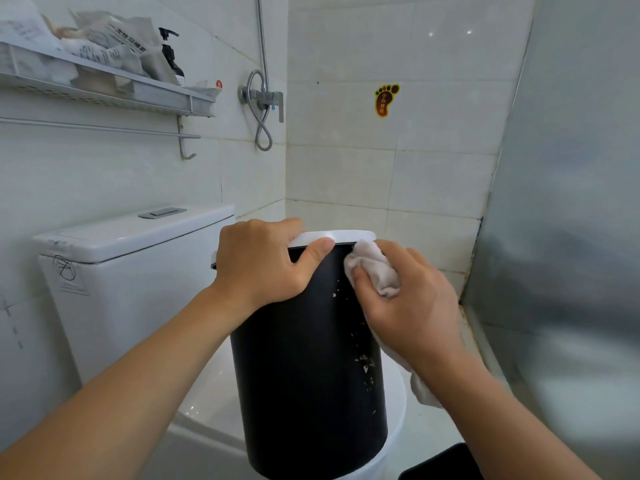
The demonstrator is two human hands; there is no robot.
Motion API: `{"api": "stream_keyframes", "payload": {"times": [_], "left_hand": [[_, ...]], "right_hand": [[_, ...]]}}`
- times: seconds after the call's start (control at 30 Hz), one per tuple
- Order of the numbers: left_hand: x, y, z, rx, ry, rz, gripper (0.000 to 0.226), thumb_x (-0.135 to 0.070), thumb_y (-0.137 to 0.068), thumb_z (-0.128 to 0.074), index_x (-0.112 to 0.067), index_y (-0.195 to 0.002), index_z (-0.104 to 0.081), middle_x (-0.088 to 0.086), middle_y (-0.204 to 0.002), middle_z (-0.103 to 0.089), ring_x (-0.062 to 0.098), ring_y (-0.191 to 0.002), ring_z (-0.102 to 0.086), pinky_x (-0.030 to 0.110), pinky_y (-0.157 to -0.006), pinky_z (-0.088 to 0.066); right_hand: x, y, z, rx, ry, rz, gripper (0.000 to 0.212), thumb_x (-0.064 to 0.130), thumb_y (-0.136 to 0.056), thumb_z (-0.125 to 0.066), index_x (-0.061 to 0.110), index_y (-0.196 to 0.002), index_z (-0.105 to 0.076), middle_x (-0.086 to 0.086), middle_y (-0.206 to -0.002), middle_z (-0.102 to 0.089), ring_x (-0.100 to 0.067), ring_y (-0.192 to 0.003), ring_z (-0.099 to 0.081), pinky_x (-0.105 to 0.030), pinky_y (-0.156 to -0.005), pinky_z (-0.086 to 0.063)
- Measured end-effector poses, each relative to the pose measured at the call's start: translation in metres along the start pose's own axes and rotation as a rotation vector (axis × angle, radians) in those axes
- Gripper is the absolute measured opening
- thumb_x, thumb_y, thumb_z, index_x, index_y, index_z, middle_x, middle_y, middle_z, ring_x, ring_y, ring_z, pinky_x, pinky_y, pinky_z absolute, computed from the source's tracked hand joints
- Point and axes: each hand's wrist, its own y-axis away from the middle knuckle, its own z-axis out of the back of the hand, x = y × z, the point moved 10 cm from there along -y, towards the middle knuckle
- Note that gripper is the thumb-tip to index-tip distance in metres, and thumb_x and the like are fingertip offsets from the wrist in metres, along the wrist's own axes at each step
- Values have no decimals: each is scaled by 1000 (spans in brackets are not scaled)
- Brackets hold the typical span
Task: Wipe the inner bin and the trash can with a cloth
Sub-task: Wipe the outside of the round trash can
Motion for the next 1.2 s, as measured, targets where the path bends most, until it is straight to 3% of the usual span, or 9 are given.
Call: {"api": "stream_keyframes", "payload": {"times": [0.2, 0.37, 0.43, 0.63, 0.83, 0.9, 1.07, 1.2], "left_hand": [[5, -1, 1, -6, 17, 10, 56, -62, -89, -50, -22, -60, -25, -5, -43, -27, 27, -41, -32, 25, -49, -23], [0, 0, 2, -3, 20, -6, 54, -62, -90, -51, -26, -60, -23, -7, -44, -26, 26, -41, -33, 23, -51, -18], [0, -1, 0, 0, 5, 4, 55, -63, -89, -49, -24, -59, -25, -6, -44, -26, 27, -41, -34, 23, -51, -18], [10, -3, -5, 20, -5, 63, 60, -66, -88, -48, -17, -57, -31, -4, -43, -26, 29, -42, -33, 27, -48, -26], [-7, -2, -3, 16, 18, -8, 56, -63, -90, -49, -26, -59, -19, -8, -46, -15, 25, -42, -26, 22, -52, -14], [-6, -3, -7, 28, 6, 8, 57, -64, -89, -48, -22, -59, -24, -8, -45, -17, 26, -41, -27, 23, -51, -19], [7, -5, -10, 45, 5, 47, 59, -65, -88, -47, -19, -58, -27, -6, -44, -19, 28, -42, -31, 26, -48, -24], [0, -4, -7, 51, 47, 5, 59, -64, -89, -49, -21, -58, -24, -5, -45, -17, 27, -43, -28, 26, -48, -23]], "right_hand": [[47, 24, -14, 131, -28, 299, 30, 49, -87, -66, 36, -114, -70, 10, -81, -55, -13, -67, -52, -35, -53, -48], [-9, 1, -4, 22, -66, -32, 19, 50, -92, -64, 39, -108, -64, 11, -81, -61, -9, -71, -58, -33, -60, -46], [-14, 3, -4, -3, -47, -75, 19, 50, -92, -62, 40, -108, -63, 10, -81, -61, -8, -70, -58, -31, -60, -44], [37, 37, -17, 111, -46, 255, 31, 45, -86, -69, 36, -115, -68, 10, -82, -56, -14, -67, -53, -35, -51, -48], [-22, 6, 0, -12, -94, -64, 15, 45, -92, -67, 38, -105, -63, 10, -80, -61, -9, -72, -58, -31, -61, -43], [-18, 10, -1, -10, -105, -64, 18, 46, -92, -65, 38, -108, -64, 10, -82, -61, -9, -72, -59, -32, -61, -44], [25, 44, -20, 176, -142, 235, 30, 46, -89, -67, 36, -117, -69, 10, -86, -60, -13, -70, -58, -37, -58, -51], [-9, 20, -1, 25, -171, 36, 20, 47, -91, -67, 39, -108, -62, 11, -84, -64, -8, -73, -61, -30, -61, -49]]}}
